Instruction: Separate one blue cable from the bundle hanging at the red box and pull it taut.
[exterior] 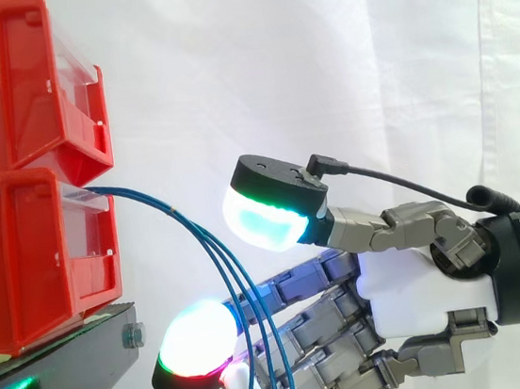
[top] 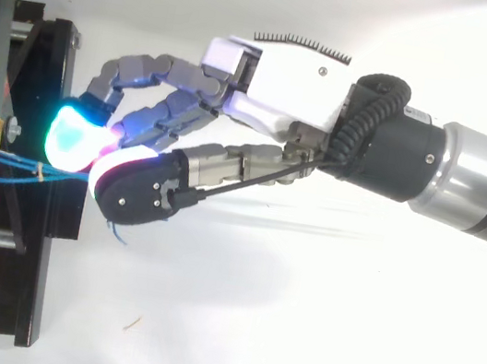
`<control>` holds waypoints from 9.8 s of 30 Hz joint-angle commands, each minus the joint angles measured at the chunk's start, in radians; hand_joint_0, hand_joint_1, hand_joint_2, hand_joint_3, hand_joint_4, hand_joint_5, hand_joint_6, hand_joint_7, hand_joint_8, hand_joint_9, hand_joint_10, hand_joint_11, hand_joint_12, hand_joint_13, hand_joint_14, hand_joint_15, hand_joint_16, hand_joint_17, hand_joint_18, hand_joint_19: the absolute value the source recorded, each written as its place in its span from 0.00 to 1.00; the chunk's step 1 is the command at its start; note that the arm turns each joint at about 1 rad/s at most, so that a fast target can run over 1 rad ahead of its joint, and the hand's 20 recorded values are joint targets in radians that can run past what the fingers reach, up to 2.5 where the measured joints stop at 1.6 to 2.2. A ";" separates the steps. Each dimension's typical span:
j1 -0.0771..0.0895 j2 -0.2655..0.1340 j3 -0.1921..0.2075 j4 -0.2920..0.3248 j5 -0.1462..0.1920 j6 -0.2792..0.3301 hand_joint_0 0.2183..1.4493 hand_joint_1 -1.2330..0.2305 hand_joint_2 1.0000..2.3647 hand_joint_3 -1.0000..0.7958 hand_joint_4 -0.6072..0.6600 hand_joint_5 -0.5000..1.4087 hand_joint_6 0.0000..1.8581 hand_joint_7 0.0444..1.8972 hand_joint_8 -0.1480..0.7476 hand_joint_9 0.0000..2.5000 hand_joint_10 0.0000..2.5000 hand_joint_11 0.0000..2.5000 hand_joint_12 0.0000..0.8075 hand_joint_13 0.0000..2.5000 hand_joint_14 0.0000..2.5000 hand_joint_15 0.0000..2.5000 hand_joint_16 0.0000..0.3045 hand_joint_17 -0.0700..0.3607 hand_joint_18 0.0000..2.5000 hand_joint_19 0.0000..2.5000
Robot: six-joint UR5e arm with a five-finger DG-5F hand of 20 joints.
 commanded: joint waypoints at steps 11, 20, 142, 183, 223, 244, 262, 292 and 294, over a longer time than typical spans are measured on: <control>-0.011 0.002 -0.001 -0.005 -0.155 0.009 0.27 0.44 0.00 0.29 0.66 0.16 0.27 0.50 0.52 0.32 0.01 0.31 0.50 0.35 0.01 0.27 0.14 0.38 0.25 0.20; -0.019 0.009 -0.001 -0.001 -0.156 0.011 0.28 0.44 0.00 0.29 0.66 0.16 0.27 0.50 0.52 0.32 0.01 0.31 0.50 0.36 0.01 0.27 0.14 0.38 0.26 0.21; -0.010 0.088 -0.018 0.006 -0.153 0.031 0.33 0.42 0.01 0.33 0.60 0.17 0.32 0.60 0.50 0.34 0.01 0.37 0.45 0.49 0.01 0.45 0.15 0.41 0.31 0.27; -0.001 0.086 -0.015 0.005 -0.103 0.029 0.43 0.23 0.00 0.28 0.57 0.16 0.48 0.52 0.52 0.41 0.01 0.46 0.47 0.50 0.01 0.45 0.16 0.42 0.38 0.27; 0.001 0.080 -0.015 0.011 -0.103 0.029 0.27 0.34 0.00 0.28 0.58 0.17 0.47 0.58 0.54 0.41 0.01 0.45 0.51 0.50 0.01 0.44 0.17 0.43 0.38 0.29; 0.001 0.080 -0.015 0.009 -0.103 0.031 0.45 0.21 0.00 0.28 0.53 0.16 0.48 0.62 0.53 0.40 0.01 0.45 0.50 0.49 0.01 0.43 0.16 0.42 0.39 0.27; 0.001 0.080 -0.015 0.006 -0.101 0.028 0.25 0.41 0.00 0.28 0.58 0.18 0.44 0.56 0.56 0.43 0.01 0.44 0.53 0.49 0.01 0.43 0.17 0.43 0.39 0.29; 0.012 0.080 -0.016 -0.021 -0.087 0.008 0.30 0.25 0.00 0.28 0.58 0.17 0.46 0.61 0.54 0.42 0.01 0.45 0.51 0.48 0.01 0.43 0.17 0.43 0.38 0.29; 0.013 0.080 -0.016 -0.023 -0.086 0.006 0.28 0.32 0.00 0.28 0.57 0.17 0.46 0.60 0.54 0.42 0.01 0.45 0.52 0.48 0.01 0.43 0.17 0.43 0.39 0.30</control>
